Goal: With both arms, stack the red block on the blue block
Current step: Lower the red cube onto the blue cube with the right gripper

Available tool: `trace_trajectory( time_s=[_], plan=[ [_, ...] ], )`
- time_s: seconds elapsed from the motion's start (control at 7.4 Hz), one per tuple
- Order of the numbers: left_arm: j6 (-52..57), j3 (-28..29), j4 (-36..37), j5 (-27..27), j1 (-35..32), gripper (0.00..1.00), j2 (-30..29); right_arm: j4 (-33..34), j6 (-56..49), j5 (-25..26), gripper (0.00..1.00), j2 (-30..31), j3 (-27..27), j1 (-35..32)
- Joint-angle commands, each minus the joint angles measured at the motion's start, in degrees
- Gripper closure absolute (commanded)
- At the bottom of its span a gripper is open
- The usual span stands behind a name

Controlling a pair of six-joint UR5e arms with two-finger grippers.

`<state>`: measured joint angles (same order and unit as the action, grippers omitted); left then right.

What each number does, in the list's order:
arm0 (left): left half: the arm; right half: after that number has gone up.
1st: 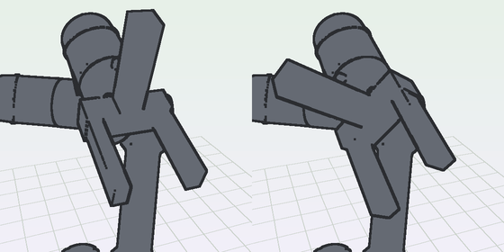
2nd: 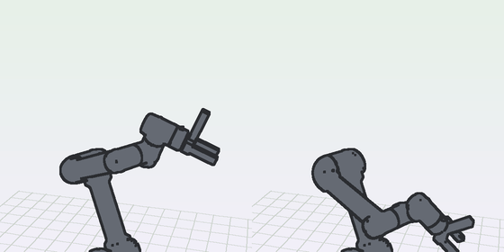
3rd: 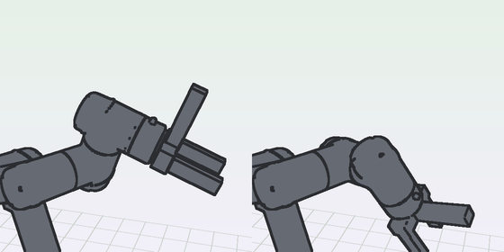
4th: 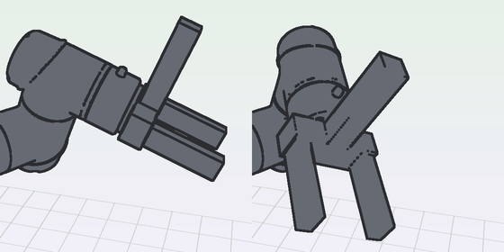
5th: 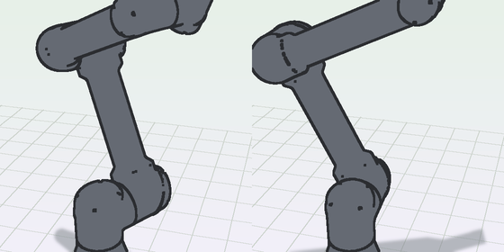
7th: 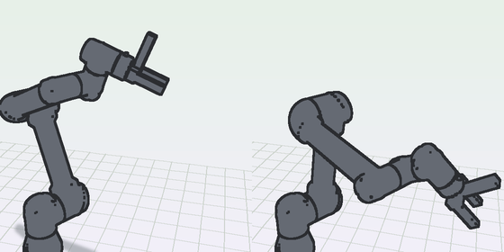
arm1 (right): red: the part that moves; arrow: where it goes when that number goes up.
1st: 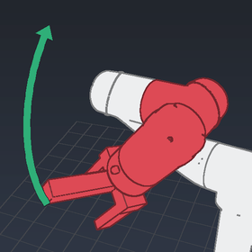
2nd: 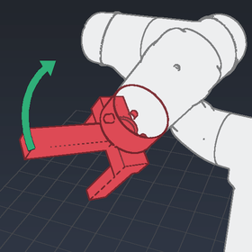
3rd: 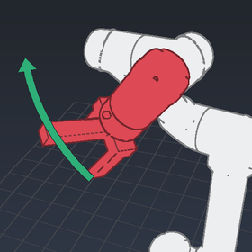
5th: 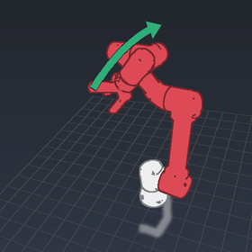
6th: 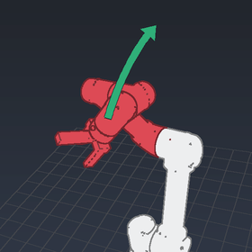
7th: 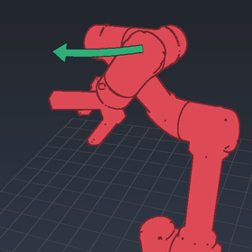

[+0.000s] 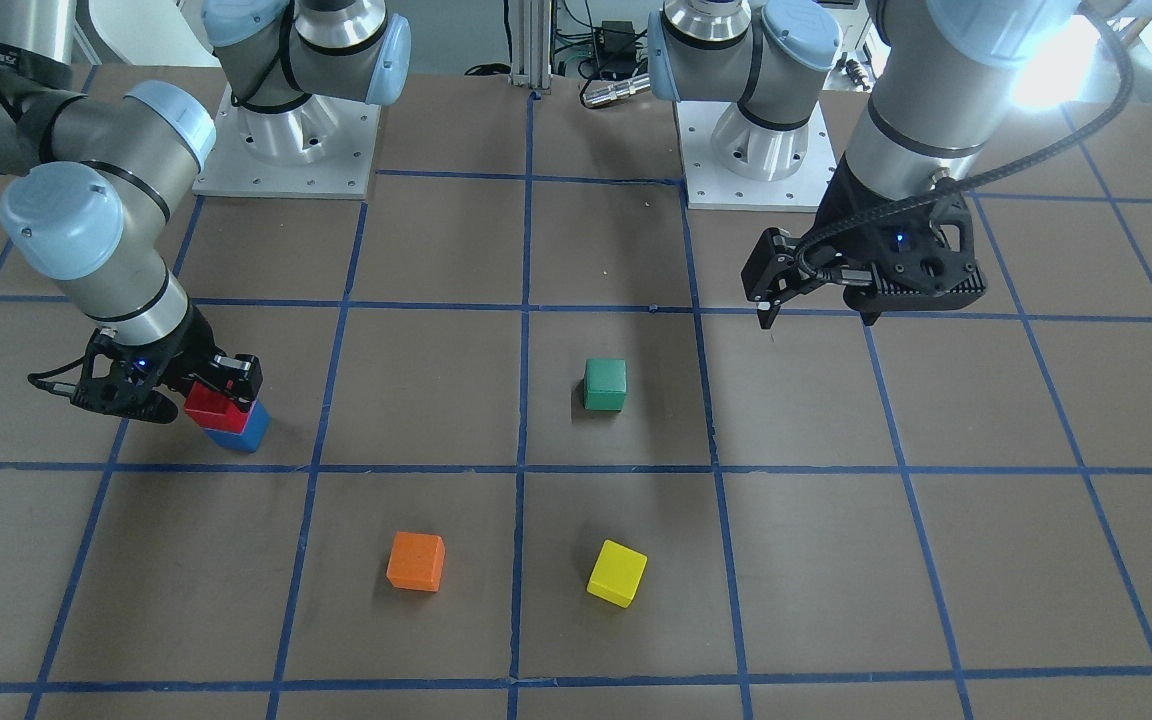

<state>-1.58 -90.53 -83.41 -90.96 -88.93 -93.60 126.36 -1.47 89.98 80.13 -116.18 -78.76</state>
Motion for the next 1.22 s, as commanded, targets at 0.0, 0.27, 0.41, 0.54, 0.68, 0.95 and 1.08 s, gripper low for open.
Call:
trace_trajectory(
  time_s=[0.0, 0.27, 0.41, 0.54, 0.68, 0.95, 1.08],
  plan=[
    [0.0, 0.0, 0.0, 0.0, 0.0, 0.00, 0.0, 0.1, 0.4, 0.0, 0.60, 0.0, 0.0, 0.3],
    [0.0, 0.0, 0.1, 0.0, 0.0, 0.00, 0.0, 0.1, 2.9, -0.2, 0.61, 0.0, -0.1, 0.4],
    [0.0, 0.0, 0.1, 0.0, 0.0, 0.00, -0.1, 0.1, 2.3, -0.1, 0.61, 0.0, -0.1, 0.3],
    [0.0, 0.0, 0.1, 0.0, 0.0, 0.00, -0.1, 0.2, 2.2, 0.1, 0.61, 0.0, -0.1, 0.4],
    [-0.1, 0.0, 0.1, 0.1, -0.1, 0.00, -0.1, 0.1, 1.7, 0.4, 0.58, -0.1, -0.3, 0.4],
    [-0.1, 0.0, 0.0, 0.2, -0.1, 0.00, -0.1, 0.2, 1.7, 0.4, 0.38, -0.1, -0.4, 0.4],
    [-0.1, 0.0, 0.0, 0.2, -0.1, 0.00, -0.1, 0.2, 1.8, 0.5, 0.19, -0.1, -0.4, 0.4]
  ],
)
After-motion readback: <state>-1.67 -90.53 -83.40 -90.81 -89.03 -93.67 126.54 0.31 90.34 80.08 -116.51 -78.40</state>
